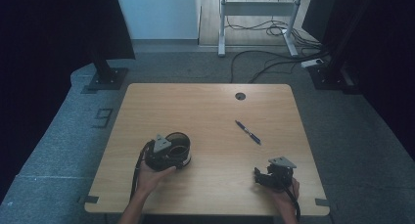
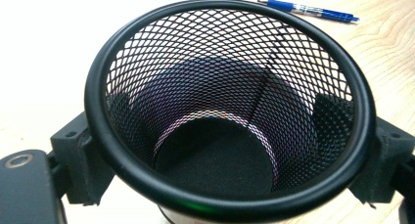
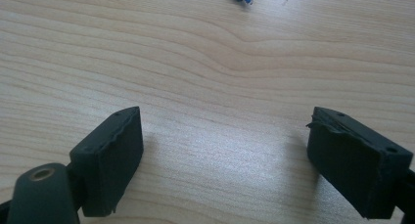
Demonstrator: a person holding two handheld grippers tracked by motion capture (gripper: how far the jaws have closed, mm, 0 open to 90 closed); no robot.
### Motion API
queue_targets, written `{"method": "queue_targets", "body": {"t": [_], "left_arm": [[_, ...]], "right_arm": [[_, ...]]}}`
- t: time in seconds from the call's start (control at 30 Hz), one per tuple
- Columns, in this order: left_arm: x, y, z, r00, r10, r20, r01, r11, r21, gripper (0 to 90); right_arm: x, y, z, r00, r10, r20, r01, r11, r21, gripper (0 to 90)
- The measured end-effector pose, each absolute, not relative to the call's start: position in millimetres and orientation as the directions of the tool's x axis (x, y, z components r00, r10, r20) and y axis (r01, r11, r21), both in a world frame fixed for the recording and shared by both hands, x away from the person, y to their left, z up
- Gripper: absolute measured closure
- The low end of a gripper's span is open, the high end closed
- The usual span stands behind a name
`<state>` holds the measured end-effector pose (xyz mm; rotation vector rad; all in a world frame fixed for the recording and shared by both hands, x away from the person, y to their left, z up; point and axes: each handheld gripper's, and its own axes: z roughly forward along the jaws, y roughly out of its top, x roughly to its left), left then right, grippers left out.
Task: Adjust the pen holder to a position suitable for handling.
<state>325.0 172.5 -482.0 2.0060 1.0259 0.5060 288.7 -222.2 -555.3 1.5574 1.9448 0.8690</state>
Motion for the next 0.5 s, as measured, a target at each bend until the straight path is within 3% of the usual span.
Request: {"method": "queue_targets", "body": {"t": [0.5], "left_arm": [[326.6,161.7,-486.1,0.604,0.797,-0.003,0.483,-0.364,0.796,10.2]], "right_arm": [[288.7,-222.2,-555.3,-0.221,0.975,0.009,0.657,0.142,0.74,12.8]]}}
